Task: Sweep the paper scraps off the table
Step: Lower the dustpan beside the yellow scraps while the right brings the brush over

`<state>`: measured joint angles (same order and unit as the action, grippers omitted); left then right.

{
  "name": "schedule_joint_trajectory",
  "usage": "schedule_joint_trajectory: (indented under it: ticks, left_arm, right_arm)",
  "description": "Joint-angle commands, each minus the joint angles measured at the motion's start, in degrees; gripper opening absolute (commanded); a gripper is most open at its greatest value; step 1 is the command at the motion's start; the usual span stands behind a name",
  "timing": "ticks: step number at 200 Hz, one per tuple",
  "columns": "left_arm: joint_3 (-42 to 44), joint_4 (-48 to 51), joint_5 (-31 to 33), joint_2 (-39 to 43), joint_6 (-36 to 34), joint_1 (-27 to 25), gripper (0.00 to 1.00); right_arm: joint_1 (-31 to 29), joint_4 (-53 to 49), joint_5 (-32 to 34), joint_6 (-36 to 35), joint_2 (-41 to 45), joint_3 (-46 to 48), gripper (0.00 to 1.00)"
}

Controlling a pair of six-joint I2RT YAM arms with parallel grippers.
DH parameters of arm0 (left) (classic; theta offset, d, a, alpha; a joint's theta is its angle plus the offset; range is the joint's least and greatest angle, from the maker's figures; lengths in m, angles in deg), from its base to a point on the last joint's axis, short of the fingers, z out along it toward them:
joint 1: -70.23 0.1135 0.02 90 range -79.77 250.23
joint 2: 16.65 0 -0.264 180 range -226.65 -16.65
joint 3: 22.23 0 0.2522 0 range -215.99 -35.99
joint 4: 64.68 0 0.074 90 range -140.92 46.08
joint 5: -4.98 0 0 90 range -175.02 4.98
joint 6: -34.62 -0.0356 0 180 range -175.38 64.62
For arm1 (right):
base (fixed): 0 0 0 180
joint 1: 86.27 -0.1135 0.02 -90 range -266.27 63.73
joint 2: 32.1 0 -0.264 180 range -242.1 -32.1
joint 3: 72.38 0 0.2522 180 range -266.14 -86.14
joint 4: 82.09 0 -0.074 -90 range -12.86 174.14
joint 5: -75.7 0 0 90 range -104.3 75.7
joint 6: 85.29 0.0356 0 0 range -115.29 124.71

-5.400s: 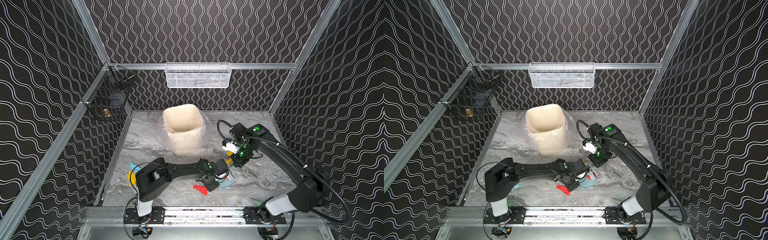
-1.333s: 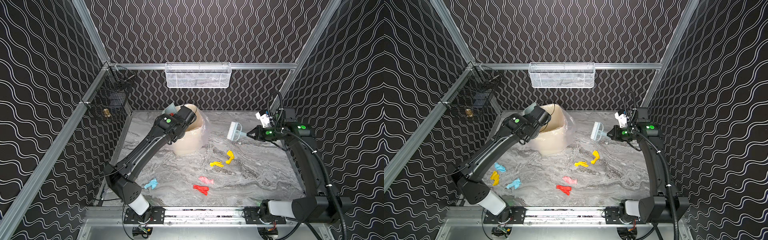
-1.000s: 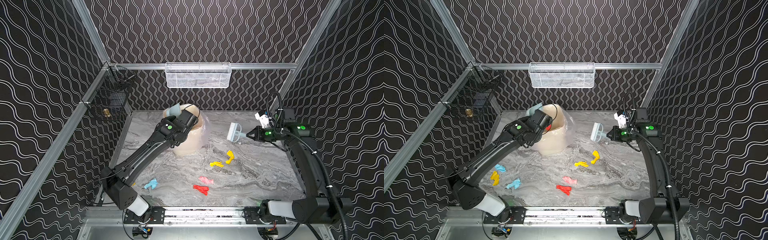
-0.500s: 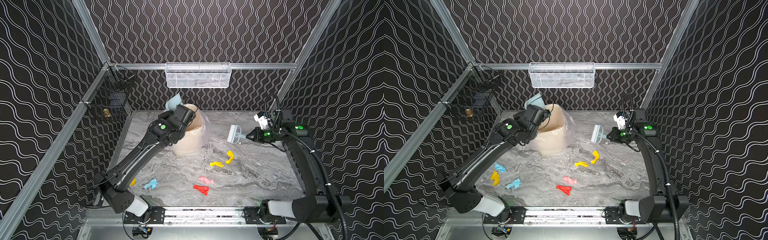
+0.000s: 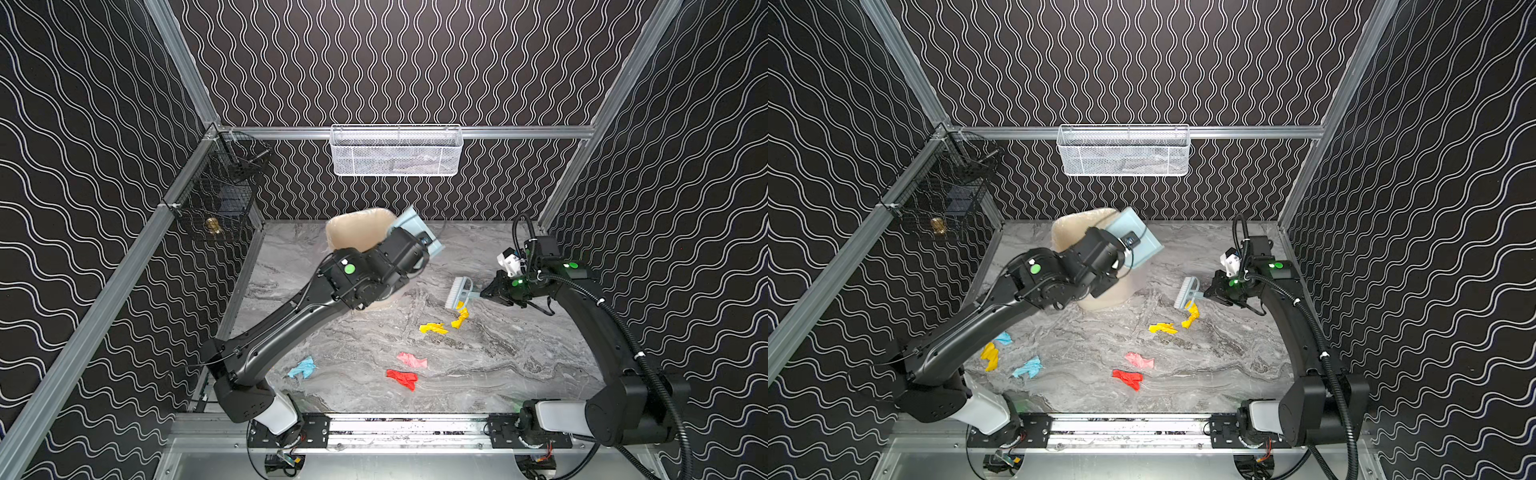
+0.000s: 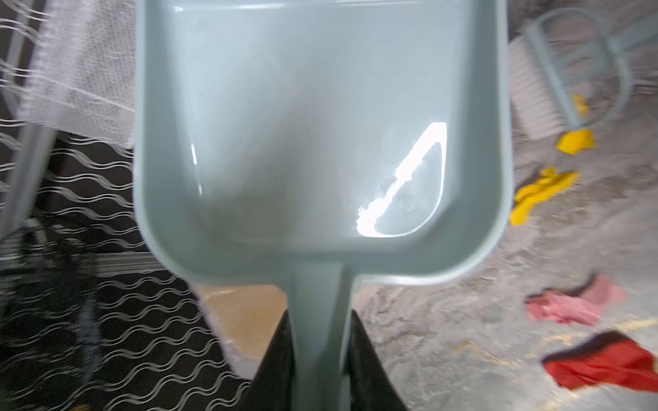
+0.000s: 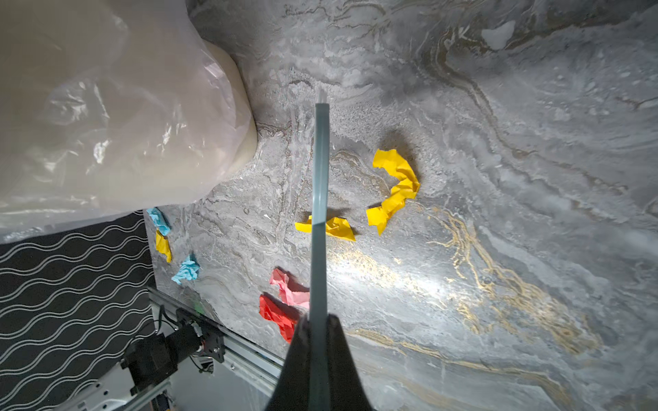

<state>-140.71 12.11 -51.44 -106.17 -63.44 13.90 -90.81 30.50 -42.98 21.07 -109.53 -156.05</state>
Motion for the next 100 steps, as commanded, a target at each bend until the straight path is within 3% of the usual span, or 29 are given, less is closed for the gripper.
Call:
schedule_joint_trajectory:
  ticks: [1,50,100]
  left_arm:
    - [4.67,-1.02,-8.19,1.51,5.93,-1.35,0.08]
    - [17.65,-6.83,-17.28,5.88,10.97,-2.94,0.08]
    - [25.71,-10.56,-22.48,7.46,10.89,-3.91,0.08]
  right_arm:
    - [-0.72,5.08,-1.42,7.06,-1.56,0.78,0.0]
    - [-0.89,9.87,-0.32,12.85,-5.15,3.75,0.0]
    - [-0.75,8.36,3.82,14.76,-5.39,6.46,0.0]
